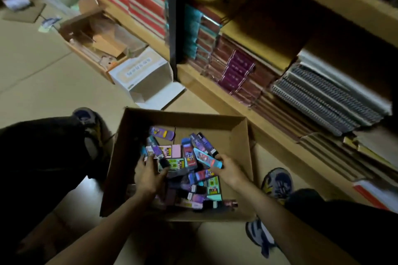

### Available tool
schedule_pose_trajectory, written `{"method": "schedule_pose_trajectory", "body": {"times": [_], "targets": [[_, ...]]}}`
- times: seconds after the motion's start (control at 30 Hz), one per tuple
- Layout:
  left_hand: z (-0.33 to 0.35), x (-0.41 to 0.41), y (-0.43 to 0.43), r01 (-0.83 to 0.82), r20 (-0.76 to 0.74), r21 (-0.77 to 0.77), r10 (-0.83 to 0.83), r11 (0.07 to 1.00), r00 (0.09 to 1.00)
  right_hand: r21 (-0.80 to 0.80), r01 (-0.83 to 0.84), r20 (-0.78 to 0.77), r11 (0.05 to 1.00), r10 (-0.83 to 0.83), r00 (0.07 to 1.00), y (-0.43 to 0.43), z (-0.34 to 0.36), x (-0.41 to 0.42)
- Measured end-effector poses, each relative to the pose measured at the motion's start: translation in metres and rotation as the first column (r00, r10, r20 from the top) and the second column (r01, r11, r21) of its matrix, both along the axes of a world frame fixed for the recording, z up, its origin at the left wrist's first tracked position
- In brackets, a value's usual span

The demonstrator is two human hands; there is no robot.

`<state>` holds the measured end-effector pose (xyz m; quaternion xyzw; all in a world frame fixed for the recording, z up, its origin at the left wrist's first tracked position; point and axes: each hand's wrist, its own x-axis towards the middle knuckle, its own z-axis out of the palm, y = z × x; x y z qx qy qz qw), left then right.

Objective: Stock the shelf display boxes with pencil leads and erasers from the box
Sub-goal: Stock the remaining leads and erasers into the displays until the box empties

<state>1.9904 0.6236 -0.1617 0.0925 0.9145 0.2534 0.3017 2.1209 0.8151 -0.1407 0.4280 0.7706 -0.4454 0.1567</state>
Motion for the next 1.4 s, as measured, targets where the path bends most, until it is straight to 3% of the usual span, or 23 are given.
{"method": "schedule_pose_trajectory", "body": {"times": [0.2,0.43,0.57,0.63,0.7,0.77,0.87,0.93,1.03,1.2,1.3,1.4], "targets": [[-0.035,-0.012,0.006,0.1,0.011,-0.167,-0.099,0.981,0.995,0.112,0.01,0.024,0.994,-0.013,1.0,0.013,-0.034,-0.028],[-0.061,0.011,0.014,0.236,-0.027,-0.123,-0.241,0.964,0.97,0.147,0.017,0.075,0.989,-0.028,0.997,0.008,-0.059,-0.04],[-0.061,0.021,0.026,0.282,0.034,-0.044,-0.281,0.958,0.959,0.197,0.086,0.04,0.977,-0.096,0.995,0.001,-0.064,-0.036],[-0.058,0.02,0.026,0.301,-0.004,-0.047,-0.301,0.953,0.954,0.203,0.104,0.019,0.974,-0.11,0.994,0.0,-0.065,-0.034],[-0.054,0.009,0.022,0.241,-0.136,-0.091,-0.251,0.966,0.958,0.183,0.123,0.001,0.975,-0.126,0.992,0.0,-0.065,-0.033],[-0.051,-0.01,0.016,0.071,-0.233,-0.131,-0.1,0.989,0.967,0.169,0.142,-0.013,0.975,-0.142,0.99,0.002,-0.065,-0.033],[-0.051,-0.03,0.011,-0.04,-0.166,-0.155,0.013,0.987,0.986,0.166,0.153,-0.019,0.974,-0.152,0.988,0.003,-0.065,-0.034],[-0.056,-0.028,0.014,-0.021,-0.091,-0.171,0.005,0.985,0.996,0.172,0.151,-0.019,0.973,-0.15,0.988,0.002,-0.066,-0.036],[-0.061,-0.016,0.022,0.028,-0.106,-0.181,-0.048,0.983,0.993,0.18,0.159,-0.009,0.971,-0.16,0.987,-0.001,-0.068,-0.036],[-0.058,0.004,0.033,0.21,-0.103,-0.046,-0.214,0.977,0.971,0.175,0.16,0.0,0.972,-0.162,0.987,-0.005,-0.069,-0.033],[-0.053,-0.011,0.038,0.249,-0.21,0.019,-0.24,0.968,0.948,0.158,0.172,0.005,0.972,-0.175,0.985,-0.004,-0.068,-0.032],[-0.055,-0.044,0.042,0.249,-0.287,-0.081,-0.262,0.965,0.921,0.154,0.174,0.002,0.973,-0.176,0.984,-0.002,-0.068,-0.032]]}}
